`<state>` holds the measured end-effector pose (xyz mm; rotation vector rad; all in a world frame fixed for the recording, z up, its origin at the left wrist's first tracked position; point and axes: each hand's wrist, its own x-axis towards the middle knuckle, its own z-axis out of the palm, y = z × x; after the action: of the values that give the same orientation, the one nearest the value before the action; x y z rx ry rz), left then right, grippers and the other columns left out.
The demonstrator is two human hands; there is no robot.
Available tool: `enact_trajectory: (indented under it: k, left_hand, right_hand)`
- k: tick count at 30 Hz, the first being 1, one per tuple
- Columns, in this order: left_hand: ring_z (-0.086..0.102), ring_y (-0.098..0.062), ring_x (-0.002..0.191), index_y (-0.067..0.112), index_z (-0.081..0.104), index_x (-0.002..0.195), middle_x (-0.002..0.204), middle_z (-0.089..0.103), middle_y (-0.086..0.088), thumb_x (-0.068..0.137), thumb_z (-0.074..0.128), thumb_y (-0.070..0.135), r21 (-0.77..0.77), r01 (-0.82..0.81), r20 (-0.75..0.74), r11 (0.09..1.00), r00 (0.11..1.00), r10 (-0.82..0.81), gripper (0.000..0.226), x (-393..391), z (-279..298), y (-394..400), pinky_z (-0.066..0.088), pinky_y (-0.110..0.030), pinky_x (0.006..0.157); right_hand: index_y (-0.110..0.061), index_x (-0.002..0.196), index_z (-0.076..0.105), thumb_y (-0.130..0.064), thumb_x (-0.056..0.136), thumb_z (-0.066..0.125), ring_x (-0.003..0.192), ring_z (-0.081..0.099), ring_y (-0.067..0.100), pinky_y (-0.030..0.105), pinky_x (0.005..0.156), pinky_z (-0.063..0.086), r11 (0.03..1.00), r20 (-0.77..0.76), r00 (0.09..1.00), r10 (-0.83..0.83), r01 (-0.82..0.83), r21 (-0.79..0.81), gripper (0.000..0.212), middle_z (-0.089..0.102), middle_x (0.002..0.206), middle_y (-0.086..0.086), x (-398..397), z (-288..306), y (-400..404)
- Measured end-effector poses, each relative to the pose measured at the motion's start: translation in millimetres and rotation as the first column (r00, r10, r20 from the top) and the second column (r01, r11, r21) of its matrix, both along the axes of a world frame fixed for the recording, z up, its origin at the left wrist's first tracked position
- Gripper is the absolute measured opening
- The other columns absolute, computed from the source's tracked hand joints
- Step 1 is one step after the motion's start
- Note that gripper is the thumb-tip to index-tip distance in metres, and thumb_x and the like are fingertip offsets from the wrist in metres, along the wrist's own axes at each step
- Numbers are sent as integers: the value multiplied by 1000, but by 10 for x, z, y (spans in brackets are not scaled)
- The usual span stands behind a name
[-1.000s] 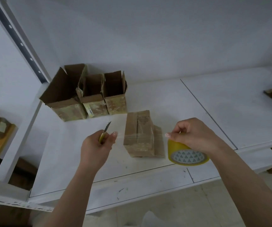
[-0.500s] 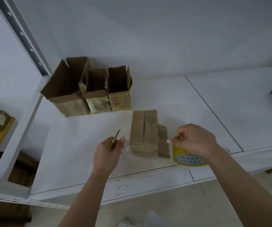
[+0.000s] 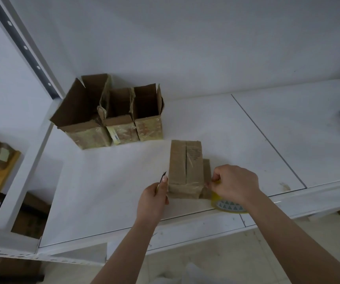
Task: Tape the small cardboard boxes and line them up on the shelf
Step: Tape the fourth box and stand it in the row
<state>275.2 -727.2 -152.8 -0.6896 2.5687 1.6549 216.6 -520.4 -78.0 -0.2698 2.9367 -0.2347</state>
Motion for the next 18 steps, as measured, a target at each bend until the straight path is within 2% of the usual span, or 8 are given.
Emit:
enact_trajectory:
  k: [2,5,9,10,12,15,18]
  left_hand:
    - [46,2,41,16,55,56,46,56,9,94,37,62,30,-4,36,1000,999,3,62,0,0,-2,36,-27,56]
    - [50,-2,45,18,57,54,47,58,7,93,33,65,-15,56,100,998,994,-54,65,10,12,-20,37,-26,56]
    - [52,-21,64,9,55,74,66,55,-2,97,46,50,-182,118,92,976,990,-102,49,5,104,-216,37,-32,61]
    - [51,-22,67,8,54,78,70,54,-3,98,46,47,-180,107,58,978,994,-98,44,-3,181,-279,38,-33,63]
    - [50,-18,67,12,55,87,73,53,-2,103,38,39,-105,109,-107,988,987,-120,35,-47,447,-331,41,-34,64]
    - [46,-6,56,22,55,81,63,50,9,103,33,39,-103,318,-304,943,892,-334,36,-191,940,-150,41,-27,57]
    - [54,-8,52,24,57,72,57,57,9,104,36,38,-48,575,-234,817,788,-569,41,-358,1146,193,46,-19,52]
  right_hand:
    - [-34,77,54,-62,85,56,75,55,8,23,54,31,1000,-1,1000,0,0,-6,29,58,79,-16,0,-11,8]
    - [-34,79,57,-61,84,56,78,57,8,24,57,33,1000,10,1000,3,-2,-22,27,59,82,-16,-1,-9,20]
    - [-34,77,57,-59,84,57,78,56,7,23,56,32,999,10,1000,-4,5,-44,26,59,82,-17,4,-9,48]
    - [-33,75,56,-59,84,57,77,57,6,22,55,32,999,6,1000,-6,6,-51,27,60,81,-17,6,-14,54]
    - [-32,75,58,-60,83,57,77,59,6,22,57,35,998,8,1000,-8,9,-62,29,61,81,-16,5,-19,65]
    - [-32,77,58,-61,83,55,82,59,8,25,63,41,998,31,1000,5,-3,-64,30,62,87,-15,-5,-12,65]
    - [-33,81,57,-62,83,53,84,60,9,26,65,41,999,47,999,4,-2,-50,29,61,90,-14,-21,-5,75]
